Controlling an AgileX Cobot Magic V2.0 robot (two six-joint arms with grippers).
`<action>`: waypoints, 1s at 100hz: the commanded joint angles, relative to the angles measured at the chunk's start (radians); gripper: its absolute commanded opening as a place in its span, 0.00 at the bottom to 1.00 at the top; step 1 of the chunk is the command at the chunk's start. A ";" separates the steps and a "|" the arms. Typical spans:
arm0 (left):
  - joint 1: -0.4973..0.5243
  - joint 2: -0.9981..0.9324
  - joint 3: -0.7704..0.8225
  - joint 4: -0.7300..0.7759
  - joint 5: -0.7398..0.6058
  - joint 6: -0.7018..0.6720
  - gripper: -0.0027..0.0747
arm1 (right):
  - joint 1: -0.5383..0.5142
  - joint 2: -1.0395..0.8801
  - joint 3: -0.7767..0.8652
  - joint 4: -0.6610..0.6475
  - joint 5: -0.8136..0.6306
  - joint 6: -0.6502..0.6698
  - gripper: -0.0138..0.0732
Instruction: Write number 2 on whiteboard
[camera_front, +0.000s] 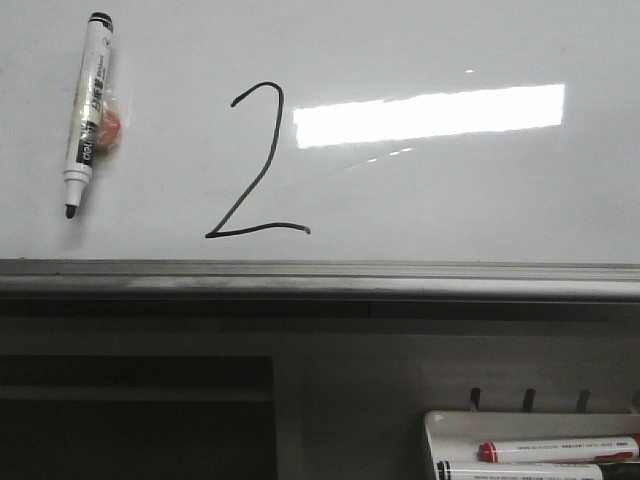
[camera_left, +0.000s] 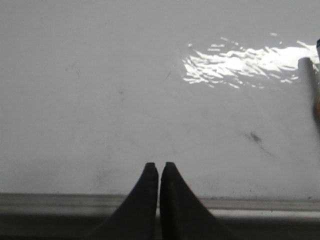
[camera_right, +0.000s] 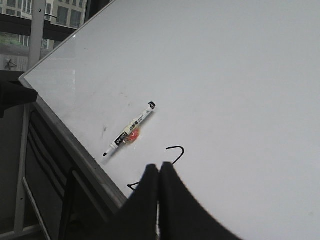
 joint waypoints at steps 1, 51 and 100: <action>0.003 -0.028 -0.001 -0.022 -0.092 -0.011 0.01 | -0.005 0.009 -0.027 -0.003 -0.068 -0.001 0.08; 0.004 -0.028 0.020 -0.039 0.133 -0.011 0.01 | -0.005 0.009 -0.027 -0.003 -0.066 -0.001 0.08; 0.004 -0.028 0.020 -0.039 0.133 -0.011 0.01 | -0.005 0.009 -0.027 -0.003 -0.066 -0.001 0.08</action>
